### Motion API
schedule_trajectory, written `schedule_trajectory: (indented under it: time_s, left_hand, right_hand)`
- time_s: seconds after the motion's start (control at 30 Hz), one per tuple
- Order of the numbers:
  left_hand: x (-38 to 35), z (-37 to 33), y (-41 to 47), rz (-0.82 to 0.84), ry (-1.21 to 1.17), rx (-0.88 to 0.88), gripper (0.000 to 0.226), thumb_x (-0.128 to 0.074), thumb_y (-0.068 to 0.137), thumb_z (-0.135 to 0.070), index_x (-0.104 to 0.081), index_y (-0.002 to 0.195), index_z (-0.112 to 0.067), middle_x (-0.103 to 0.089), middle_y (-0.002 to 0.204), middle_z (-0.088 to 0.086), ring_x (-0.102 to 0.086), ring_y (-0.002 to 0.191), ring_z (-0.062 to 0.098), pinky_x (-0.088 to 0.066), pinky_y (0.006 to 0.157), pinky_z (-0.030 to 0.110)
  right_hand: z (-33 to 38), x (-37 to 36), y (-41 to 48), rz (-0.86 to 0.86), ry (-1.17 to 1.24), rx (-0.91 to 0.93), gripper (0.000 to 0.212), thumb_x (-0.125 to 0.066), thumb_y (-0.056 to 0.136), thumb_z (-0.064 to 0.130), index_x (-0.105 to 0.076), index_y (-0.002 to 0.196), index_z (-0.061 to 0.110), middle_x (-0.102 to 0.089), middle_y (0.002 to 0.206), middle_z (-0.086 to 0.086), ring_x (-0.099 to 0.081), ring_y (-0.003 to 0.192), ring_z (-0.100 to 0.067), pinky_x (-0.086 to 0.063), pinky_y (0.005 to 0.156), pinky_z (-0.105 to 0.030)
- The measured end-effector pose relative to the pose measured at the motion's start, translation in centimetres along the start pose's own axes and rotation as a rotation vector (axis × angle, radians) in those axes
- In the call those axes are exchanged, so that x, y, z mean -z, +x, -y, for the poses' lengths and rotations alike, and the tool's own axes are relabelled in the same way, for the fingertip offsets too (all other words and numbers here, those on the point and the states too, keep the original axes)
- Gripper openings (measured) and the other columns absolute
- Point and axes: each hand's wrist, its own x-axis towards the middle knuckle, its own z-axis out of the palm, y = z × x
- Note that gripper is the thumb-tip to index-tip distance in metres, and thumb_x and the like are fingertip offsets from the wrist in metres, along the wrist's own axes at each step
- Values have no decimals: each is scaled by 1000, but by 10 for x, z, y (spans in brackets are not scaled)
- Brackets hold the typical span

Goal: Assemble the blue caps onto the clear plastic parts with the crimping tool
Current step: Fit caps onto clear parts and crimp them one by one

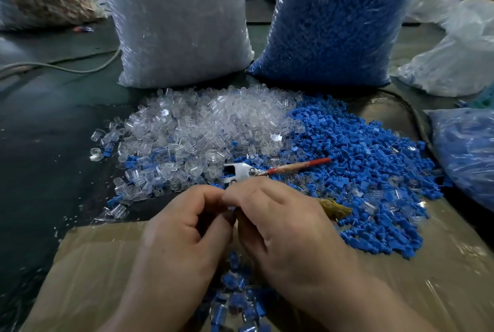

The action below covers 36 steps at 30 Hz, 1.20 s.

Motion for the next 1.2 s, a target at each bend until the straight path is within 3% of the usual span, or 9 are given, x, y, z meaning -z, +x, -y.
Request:
schedule_trajectory:
  time_s: [0.2, 0.27, 0.37, 0.47, 0.63, 0.77, 0.87, 1.0, 1.2]
  left_hand:
    - [2, 6, 6, 49, -305, 166, 14, -74, 73, -20, -73, 82, -31, -67, 59, 2, -58, 50, 14, -45, 48, 32]
    - [1, 9, 8, 42, -338, 199, 16, -77, 76, -13, -73, 81, -28, -64, 58, 5, -55, 49, 18, -43, 47, 32]
    - [2, 11, 10, 27, -382, 261, 23, -74, 81, -6, -72, 82, -29, -64, 57, 9, -55, 43, 20, -43, 40, 26]
    - [4, 10, 12, 33, -436, 312, 23, -72, 83, -5, -72, 81, -28, -64, 56, 12, -54, 40, 19, -43, 38, 23]
    - [4, 6, 14, 37, -557, 377, 25, -69, 86, 0, -73, 77, -23, -60, 54, 12, -49, 37, 18, -39, 34, 22]
    - [5, 3, 13, 41, -609, 403, 27, -66, 86, 4, -73, 75, -20, -59, 56, 11, -47, 39, 16, -39, 32, 23]
    - [5, 2, 12, 57, -637, 428, 26, -65, 87, 4, -72, 75, -19, -56, 55, 14, -45, 38, 18, -39, 35, 23]
    - [6, 1, 13, 53, -638, 433, 20, -67, 82, 1, -72, 77, -18, -56, 55, 14, -45, 38, 18, -41, 36, 25]
    - [7, 0, 13, 52, -621, 425, 22, -67, 84, 1, -73, 75, -18, -57, 55, 14, -46, 38, 18, -40, 33, 23]
  right_hand:
    - [-4, 2, -1, -17, 70, 27, 27, -56, 88, 12, -65, 113, 15, -66, 106, 4, -61, 98, -15, -54, 79, -37]
    - [-8, 6, 0, -33, -66, 34, 29, -55, 89, 19, -63, 117, 19, -64, 110, 6, -57, 103, -14, -51, 86, -34]
    - [-23, 16, 2, 1, -414, -182, 52, -54, 86, 40, -39, 136, 34, -46, 136, 12, -36, 130, -13, -34, 112, -40]
    - [-40, 23, -1, 214, -544, -414, 71, -50, 87, 56, -12, 145, 38, -24, 152, 9, -15, 142, -18, -10, 118, -40]
    - [-49, 25, 0, 294, -590, -422, 65, -41, 86, 67, -24, 142, 38, -32, 145, 12, -26, 132, -21, -23, 113, -41]
    - [-53, 23, 4, 306, -566, -393, 62, -43, 88, 65, -24, 141, 39, -29, 149, 13, -27, 133, -20, -22, 111, -44]
    - [-49, 20, 8, 255, -573, -392, 54, -50, 86, 58, -37, 134, 37, -42, 131, 11, -35, 116, -19, -26, 102, -43]
    - [-46, 17, 12, 218, -558, -430, 50, -57, 82, 44, -44, 129, 31, -42, 114, 4, -36, 106, -19, -31, 98, -40]
    - [-45, 20, 11, 230, -587, -470, 55, -51, 80, 49, -44, 131, 27, -44, 120, 3, -38, 111, -20, -33, 101, -41]
